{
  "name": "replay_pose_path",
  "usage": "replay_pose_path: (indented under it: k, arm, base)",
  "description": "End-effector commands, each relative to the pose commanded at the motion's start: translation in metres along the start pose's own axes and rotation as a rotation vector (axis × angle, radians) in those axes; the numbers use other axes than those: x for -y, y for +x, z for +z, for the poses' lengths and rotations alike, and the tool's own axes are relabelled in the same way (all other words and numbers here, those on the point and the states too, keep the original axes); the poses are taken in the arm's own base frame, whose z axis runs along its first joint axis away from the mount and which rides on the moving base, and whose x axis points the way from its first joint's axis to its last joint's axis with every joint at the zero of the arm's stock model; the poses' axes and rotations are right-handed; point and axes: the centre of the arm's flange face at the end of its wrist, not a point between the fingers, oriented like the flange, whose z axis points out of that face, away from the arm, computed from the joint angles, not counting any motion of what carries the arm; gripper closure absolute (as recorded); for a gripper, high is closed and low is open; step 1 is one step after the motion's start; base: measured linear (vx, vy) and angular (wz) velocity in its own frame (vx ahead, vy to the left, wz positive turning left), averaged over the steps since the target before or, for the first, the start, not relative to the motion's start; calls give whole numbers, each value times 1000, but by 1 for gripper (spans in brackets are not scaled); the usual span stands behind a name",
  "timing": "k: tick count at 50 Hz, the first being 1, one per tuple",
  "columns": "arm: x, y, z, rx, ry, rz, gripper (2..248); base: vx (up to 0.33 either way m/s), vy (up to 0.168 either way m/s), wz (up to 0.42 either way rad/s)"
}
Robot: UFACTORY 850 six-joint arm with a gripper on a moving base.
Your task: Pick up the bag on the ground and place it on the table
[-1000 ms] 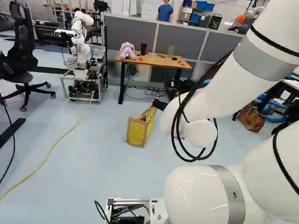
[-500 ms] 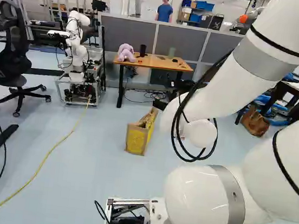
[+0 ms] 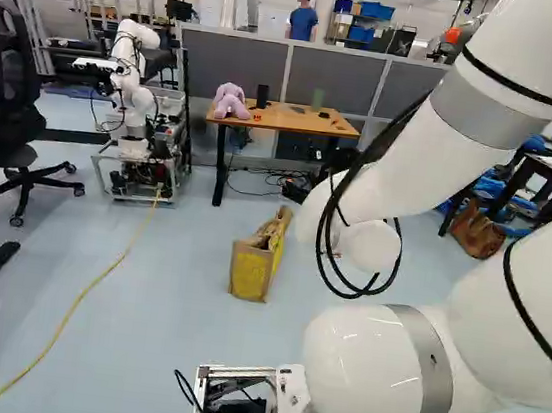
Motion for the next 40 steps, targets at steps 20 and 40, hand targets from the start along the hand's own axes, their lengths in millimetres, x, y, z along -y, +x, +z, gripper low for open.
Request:
replay_pose_path:
  k: [20,40]
  arm:
    - [0,0,0,0,0,0,3]
    - [0,0,0,0,0,0,3]
  base:
    - [184,1,-14]
    - [188,2,-17]
